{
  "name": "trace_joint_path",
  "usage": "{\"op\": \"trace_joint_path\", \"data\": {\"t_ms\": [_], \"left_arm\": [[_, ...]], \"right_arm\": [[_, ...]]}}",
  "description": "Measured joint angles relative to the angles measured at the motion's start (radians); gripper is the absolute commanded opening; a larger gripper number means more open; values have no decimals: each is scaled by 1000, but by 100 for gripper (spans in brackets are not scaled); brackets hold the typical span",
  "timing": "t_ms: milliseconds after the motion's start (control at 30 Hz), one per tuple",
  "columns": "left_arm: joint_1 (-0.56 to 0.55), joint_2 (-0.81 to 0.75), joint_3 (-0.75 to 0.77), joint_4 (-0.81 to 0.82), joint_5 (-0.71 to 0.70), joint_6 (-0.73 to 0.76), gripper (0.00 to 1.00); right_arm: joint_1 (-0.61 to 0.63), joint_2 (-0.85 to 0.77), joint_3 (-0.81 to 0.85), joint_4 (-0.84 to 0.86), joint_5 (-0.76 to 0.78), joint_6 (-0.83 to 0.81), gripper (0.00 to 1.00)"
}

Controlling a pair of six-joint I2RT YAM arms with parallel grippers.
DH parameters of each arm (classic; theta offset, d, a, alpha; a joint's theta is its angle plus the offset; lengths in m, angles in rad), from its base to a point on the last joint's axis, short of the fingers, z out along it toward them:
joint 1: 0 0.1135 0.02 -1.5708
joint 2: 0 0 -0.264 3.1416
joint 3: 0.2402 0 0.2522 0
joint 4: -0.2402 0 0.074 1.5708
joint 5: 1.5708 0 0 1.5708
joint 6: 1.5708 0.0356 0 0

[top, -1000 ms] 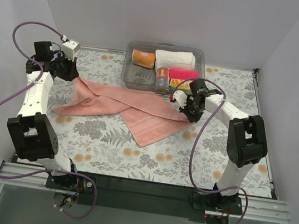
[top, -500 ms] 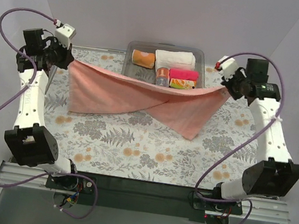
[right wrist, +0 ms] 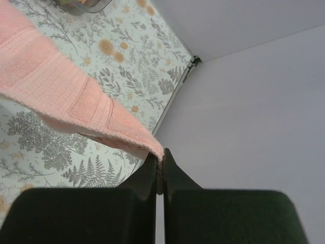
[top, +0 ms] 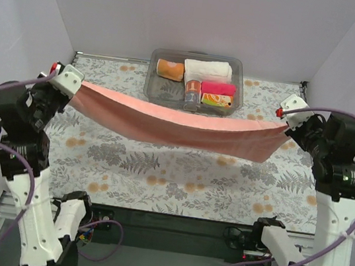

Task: Roll the towels
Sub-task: Flatten the towel

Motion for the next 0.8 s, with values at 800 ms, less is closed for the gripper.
{"op": "trace_joint_path", "data": {"t_ms": [800], "left_arm": [[-1,517,-361,146,-66,-48,0]], "right_arm": [[2,605,-192,193,30,-3,1]]}}
